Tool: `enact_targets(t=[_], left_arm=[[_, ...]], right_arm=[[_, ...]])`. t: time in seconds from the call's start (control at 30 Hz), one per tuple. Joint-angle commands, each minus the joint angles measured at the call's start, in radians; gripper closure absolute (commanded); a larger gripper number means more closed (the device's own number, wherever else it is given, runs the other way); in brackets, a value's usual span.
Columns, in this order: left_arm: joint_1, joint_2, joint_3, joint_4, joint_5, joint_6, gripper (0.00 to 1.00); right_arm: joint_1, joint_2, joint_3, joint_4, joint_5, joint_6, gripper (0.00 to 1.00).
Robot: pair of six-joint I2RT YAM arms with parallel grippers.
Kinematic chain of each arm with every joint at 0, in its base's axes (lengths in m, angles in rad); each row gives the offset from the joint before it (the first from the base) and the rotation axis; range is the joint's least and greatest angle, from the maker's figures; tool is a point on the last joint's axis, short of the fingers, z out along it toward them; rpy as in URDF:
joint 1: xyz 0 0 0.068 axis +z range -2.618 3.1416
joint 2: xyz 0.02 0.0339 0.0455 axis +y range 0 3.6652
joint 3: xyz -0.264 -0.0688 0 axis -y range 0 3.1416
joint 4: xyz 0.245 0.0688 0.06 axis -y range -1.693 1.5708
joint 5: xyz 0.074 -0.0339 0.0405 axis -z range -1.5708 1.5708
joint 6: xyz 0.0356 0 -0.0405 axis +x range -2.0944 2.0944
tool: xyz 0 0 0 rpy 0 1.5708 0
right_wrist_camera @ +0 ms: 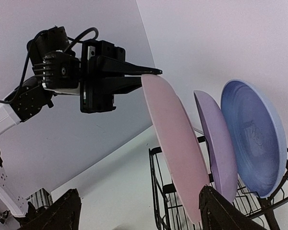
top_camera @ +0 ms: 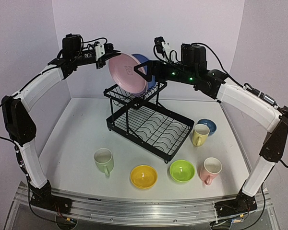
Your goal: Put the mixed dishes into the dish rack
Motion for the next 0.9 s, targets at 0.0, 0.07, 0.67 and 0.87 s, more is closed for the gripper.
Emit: enact_targets(t=[0.0, 0.07, 0.67, 0.87], left_arm=[[0.001, -0.038, -0.030, 0.036, 0.025, 0.027, 1.00], [0.001, -0.038, -0.027, 0.023, 0.034, 0.034, 1.00], [0.006, -0.060, -0.094, 0.060, 0.044, 0.090, 1.00], [0.000, -0.056, -0.153, 0.150, 0.059, 0.132, 1.00]], right_arm=[[0.005, 0.009, 0.027, 0.034, -0.002, -0.003, 0.18], [0.005, 0.027, 0.044, 0.034, -0.017, 0.010, 0.20], [0.031, 0.121, 0.070, 0.040, 0.099, -0.087, 0.53], [0.032, 0.131, 0.067, 0.040, 0.107, -0.103, 0.59]])
